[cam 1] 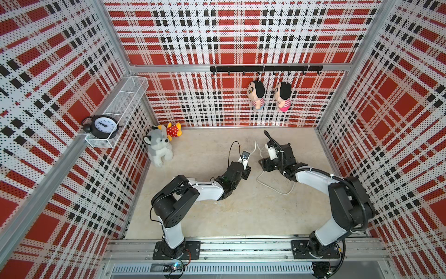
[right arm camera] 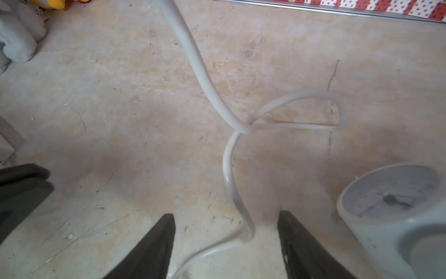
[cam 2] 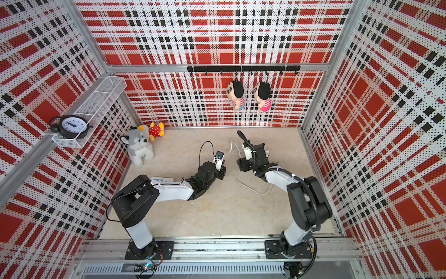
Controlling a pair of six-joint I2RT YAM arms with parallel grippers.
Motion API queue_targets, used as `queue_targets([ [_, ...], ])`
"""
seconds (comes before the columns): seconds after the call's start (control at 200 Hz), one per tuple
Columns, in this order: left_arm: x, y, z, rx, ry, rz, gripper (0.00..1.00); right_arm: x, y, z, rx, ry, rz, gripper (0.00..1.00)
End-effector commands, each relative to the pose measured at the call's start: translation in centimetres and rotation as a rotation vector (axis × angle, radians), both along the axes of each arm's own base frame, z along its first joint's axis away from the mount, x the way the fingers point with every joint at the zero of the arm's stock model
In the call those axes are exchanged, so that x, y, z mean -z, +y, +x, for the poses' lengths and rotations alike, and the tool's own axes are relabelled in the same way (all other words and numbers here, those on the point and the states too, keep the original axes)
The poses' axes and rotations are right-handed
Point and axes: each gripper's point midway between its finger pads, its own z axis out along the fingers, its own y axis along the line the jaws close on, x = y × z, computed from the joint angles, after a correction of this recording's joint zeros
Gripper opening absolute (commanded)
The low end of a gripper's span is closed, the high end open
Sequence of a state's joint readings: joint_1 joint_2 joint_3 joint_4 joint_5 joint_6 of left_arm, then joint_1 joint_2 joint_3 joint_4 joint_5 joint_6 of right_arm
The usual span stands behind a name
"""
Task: Unwrap the cord wrapped around the power strip
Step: Adjust the power cord at the center of the board.
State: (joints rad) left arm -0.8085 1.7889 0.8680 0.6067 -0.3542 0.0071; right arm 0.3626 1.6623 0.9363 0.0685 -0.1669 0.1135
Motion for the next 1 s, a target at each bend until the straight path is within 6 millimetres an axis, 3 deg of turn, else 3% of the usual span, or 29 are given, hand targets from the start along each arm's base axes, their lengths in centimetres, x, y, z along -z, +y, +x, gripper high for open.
queue_targets([
  [0.0,-1.3,0.2,0.0,-0.011,-0.024,-0.013,0.0,-2.6,1.5,2.9,-0.051,-0.151,0.027,0.69],
  [0.15,-1.4,0.4,0.1,-0.022,-0.025,-0.011,0.0,-0.5,1.9,4.5,-0.041,-0.115,0.009,0.59],
  [0.321,-2.1,2.4,1.0,-0.119,-0.041,-0.017,0.0,0.9,1.1,4.3,-0.009,-0.075,-0.027,0.19],
  [0.456,-3.0,5.5,2.1,-0.252,-0.057,-0.046,0.0,0.2,-1.0,3.0,0.033,-0.075,-0.107,0.01],
  [0.646,-4.4,9.4,3.1,-0.386,-0.08,-0.094,0.0,-1.7,-5.5,0.6,0.12,-0.066,-0.182,0.0],
  [0.872,-3.8,11.4,3.6,-0.45,-0.076,-0.081,0.0,-9.0,-12.4,-0.9,0.315,-0.175,-0.106,0.0],
  [0.997,-3.5,13.6,4.0,-0.509,-0.067,-0.123,0.0,-9.5,-16.4,-1.9,0.41,-0.164,-0.115,0.0],
])
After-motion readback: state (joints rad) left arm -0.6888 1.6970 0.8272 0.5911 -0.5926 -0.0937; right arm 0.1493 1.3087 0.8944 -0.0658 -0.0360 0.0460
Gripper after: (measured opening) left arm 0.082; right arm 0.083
